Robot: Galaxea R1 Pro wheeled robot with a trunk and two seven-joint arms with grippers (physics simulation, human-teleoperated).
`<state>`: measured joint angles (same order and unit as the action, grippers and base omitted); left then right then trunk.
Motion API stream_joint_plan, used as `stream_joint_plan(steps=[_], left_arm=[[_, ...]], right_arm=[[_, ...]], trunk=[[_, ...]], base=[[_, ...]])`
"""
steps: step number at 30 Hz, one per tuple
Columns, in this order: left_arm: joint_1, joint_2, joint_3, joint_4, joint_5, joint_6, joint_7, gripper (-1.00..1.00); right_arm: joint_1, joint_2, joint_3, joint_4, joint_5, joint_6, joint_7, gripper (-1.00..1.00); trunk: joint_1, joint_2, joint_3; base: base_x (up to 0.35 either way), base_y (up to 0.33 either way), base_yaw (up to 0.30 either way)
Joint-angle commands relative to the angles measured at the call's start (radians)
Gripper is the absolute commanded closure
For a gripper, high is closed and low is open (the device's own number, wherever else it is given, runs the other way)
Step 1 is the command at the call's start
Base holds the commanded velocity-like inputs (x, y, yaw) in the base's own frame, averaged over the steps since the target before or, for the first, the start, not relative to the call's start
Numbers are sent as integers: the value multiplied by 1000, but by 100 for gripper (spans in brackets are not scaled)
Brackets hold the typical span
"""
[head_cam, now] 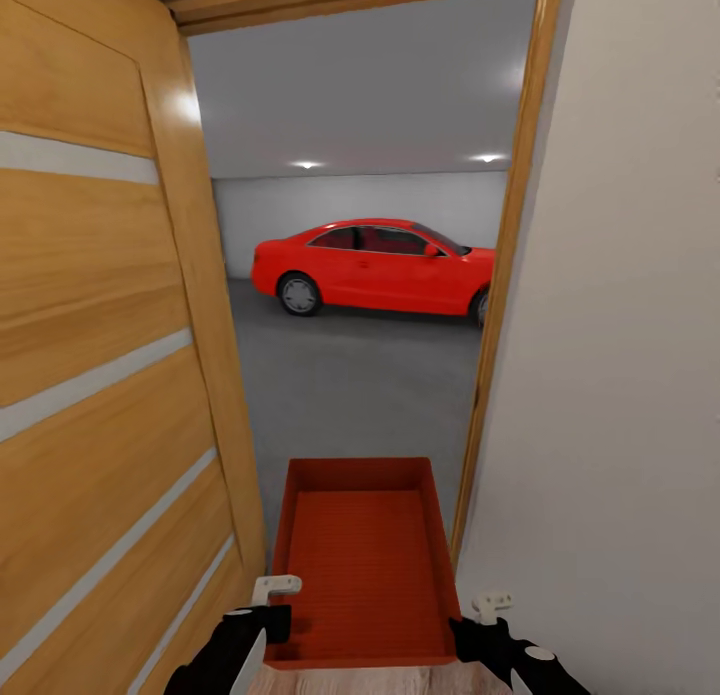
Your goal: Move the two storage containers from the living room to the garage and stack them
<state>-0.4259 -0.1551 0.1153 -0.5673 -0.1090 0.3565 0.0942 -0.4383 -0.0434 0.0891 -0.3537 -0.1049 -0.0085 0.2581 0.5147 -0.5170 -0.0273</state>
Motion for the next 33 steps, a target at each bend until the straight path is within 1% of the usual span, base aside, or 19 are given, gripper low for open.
stream_joint_plan(steps=[1,3,7,18,33], left_arm=[[-1,-1,50,-16,-24,7,2,100],[-1,-1,50,-16,-24,7,2,100],[-1,-1,50,-16,-24,7,2,100],[-1,-1,50,-16,-24,7,2,100],[-1,-1,52,-16,-24,7,2,100]], right_arm=[[0,-1,19,1,-15,-1,8,100],[0,-1,50,1,-16,-1,7,100],[0,-1,69,1,-17,-2,7,100],[0,-1,72,1,-16,-2,7,100],[0,-1,72,1,-16,-2,7,100]], trunk=[[0,-2,-2],[0,-2,-2],[0,-2,-2],[0,-2,-2],[0,-2,-2]], base=[[0,262,-237],[3,266,-263],[67,264,-275],[105,206,-262],[5,9,-16]])
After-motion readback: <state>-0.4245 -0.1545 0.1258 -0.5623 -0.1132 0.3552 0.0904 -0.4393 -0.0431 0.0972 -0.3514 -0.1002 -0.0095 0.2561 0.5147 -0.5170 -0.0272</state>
